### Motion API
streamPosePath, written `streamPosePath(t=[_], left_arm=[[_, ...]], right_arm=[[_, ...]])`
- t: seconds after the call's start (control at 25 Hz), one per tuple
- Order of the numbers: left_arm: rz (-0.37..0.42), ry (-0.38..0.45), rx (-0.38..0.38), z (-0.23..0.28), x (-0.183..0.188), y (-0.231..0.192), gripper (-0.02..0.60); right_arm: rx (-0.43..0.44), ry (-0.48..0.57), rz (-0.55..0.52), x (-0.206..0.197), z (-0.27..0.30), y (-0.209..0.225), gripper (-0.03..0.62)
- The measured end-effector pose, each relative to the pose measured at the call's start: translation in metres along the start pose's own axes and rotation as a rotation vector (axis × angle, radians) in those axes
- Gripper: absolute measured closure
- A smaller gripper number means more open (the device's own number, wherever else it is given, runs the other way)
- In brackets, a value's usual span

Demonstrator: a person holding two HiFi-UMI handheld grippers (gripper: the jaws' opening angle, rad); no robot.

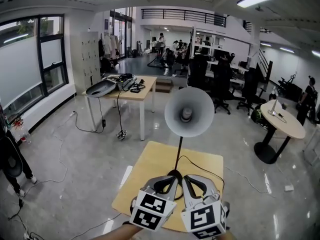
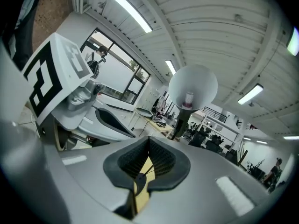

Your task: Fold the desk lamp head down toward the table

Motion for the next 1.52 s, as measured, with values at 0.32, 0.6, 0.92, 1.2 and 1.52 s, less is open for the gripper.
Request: streamPosePath(t=[0.32,0.6,0.92,1.2,1.52], left_arm=[[0.025,-0.013,-0.084,-0.021,0.063,-0.148,0.561],[0.066,0.029,-0.193,-0.05,0.105,-0.274,0.561],[0.1,0.035,-0.28,-0.039,0.096,-0.423,0.561],[0.11,0.039,-0.314,-0.06,0.09,-0.517,0.561],[0.104,0.051,-0.316,-0.084,0.111,-0.597,0.561]], right_arm=[[-0.05,-0.03,-0.097,0.13,0.096,0.008,0.588],[-0.123,-0.076,-0.234,0.252,0.175,-0.018,0.588],[-0.205,-0.132,-0.361,0.325,0.308,-0.051,0.588],[-0.311,-0.162,-0.426,0.394,0.375,-0.058,0.577],[-0.334,-0.248,-0.604,0.471,0.434,-0.05,0.513]])
Point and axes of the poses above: the fingertips, and each gripper's own axes: z forward along the fingers, y to its right, x out of its top, the point moved 9 cm from there along -z, backward along the fingers, and after that the axes turned 9 degrees about -z, right-handed, at the moved point
